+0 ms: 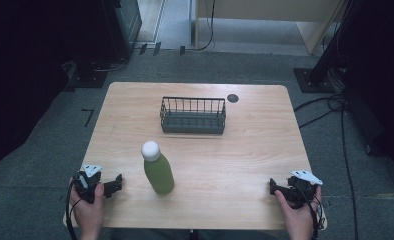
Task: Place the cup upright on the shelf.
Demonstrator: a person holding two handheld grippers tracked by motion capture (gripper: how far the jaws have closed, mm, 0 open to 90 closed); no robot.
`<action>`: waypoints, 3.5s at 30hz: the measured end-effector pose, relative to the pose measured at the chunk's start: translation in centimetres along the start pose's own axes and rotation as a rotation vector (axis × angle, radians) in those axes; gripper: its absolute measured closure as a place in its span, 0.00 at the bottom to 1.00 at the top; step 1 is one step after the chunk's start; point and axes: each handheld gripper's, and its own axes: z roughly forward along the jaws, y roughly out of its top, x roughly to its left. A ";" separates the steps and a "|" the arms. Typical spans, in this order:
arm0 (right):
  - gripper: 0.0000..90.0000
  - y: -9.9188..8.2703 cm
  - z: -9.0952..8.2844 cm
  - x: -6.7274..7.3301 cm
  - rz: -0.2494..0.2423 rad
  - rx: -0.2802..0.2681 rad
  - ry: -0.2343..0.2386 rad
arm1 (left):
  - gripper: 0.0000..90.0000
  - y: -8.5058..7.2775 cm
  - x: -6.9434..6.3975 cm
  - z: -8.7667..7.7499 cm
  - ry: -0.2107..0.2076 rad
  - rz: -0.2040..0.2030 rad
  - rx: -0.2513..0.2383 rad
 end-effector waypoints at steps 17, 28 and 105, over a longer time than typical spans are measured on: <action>0.02 0.5 -1.1 4.6 0.008 -0.057 0.073 | 0.00 0.0 0.0 0.0 0.000 0.000 0.000; 0.02 2.1 -1.9 9.6 -0.093 -0.087 0.152 | 0.00 0.0 0.0 0.0 0.000 0.000 0.000; 0.14 3.9 -2.8 29.7 -0.393 -0.134 0.632 | 0.00 0.0 0.0 0.0 0.000 0.000 0.000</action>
